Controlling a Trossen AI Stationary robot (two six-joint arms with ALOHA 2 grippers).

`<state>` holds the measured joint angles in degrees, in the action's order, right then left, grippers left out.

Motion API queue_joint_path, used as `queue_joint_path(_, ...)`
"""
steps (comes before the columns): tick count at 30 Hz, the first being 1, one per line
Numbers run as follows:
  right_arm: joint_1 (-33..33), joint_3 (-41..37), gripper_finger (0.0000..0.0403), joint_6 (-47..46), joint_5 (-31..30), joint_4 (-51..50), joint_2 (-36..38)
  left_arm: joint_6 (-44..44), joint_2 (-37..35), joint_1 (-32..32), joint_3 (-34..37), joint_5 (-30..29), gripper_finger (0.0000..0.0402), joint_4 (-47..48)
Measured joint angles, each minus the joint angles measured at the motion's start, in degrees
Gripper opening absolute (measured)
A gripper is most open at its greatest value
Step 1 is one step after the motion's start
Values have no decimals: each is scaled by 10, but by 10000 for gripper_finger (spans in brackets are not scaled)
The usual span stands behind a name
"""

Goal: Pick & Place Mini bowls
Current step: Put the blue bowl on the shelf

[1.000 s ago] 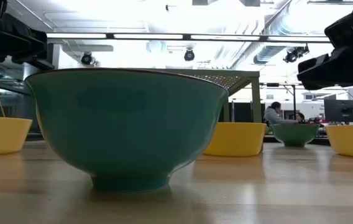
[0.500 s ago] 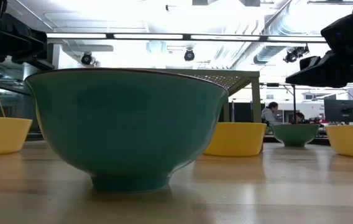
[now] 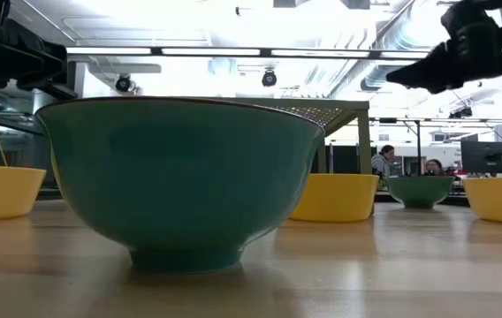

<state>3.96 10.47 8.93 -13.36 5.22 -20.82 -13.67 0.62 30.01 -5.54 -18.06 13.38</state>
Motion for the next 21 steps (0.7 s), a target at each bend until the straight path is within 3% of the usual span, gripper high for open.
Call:
queue_joint_path(12,141,145,0,-166,4,-239,-79,0,0,0,0,0,104,0)
queue_joint_path(21,229,233,0,-261,51,-389,-172,0,0,0,0,0,104,0)
